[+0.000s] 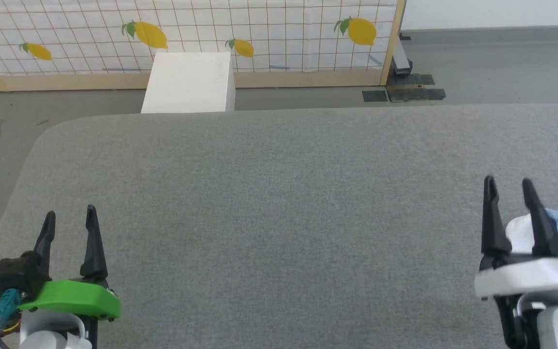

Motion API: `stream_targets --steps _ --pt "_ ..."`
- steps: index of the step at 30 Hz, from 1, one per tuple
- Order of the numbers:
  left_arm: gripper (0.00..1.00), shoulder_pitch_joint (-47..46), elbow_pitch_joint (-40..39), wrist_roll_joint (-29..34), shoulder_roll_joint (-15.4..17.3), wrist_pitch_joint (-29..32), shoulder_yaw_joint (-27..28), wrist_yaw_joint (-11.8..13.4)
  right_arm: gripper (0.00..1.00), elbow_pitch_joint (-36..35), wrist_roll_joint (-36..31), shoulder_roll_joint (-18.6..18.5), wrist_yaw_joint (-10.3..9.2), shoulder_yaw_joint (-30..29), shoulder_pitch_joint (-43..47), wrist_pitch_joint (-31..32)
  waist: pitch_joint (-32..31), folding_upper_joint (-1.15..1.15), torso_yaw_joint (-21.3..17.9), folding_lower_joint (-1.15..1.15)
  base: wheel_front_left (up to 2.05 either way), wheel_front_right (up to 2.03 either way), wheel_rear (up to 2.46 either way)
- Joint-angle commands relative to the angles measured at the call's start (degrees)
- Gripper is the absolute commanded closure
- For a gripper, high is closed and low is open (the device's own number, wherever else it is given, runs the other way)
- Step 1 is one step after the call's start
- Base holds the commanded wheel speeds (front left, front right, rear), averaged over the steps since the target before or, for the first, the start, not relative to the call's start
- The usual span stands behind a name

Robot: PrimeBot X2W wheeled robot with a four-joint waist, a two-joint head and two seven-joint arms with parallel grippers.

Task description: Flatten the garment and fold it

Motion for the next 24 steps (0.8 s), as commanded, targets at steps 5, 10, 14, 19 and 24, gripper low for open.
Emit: stream_targets --steps 5,10,14,19,24 --pt "0.00 0.71 1.55 -0.60 -1.08 -0.41 -0.90 -0.60 0.00 1.07 -0.07 0.03 -0.08 1.29 3.63 -0.63 -0.10 0.21 -0.34 0.01 0.00 0.00 0.00" --pt "0.00 0.92 2.72 -0.94 -1.35 -0.44 -1.62 -1.32 0.00 1.20 -0.98 0.03 -0.08 2.82 4.74 0.31 0.14 0.21 -0.36 0.01 0.00 0.00 0.00" --pt "0.00 0.81 3.60 -0.61 -0.84 -0.15 -2.54 -2.00 0.00 0.91 -0.72 0.04 -0.08 3.11 4.83 0.97 0.34 0.21 -0.29 0.01 0.00 0.00 0.00" --pt "0.00 0.37 4.61 0.02 -0.30 0.12 -3.69 -2.48 0.00 0.64 -0.61 0.04 -0.08 2.73 4.75 1.08 0.37 0.21 -0.22 0.01 0.00 0.00 0.00" --pt "0.00 0.30 4.89 -0.67 -0.84 0.24 -4.03 -2.56 0.00 0.78 -0.28 0.04 -0.08 2.42 4.66 1.05 0.42 0.21 -0.35 0.01 0.00 0.00 0.00"
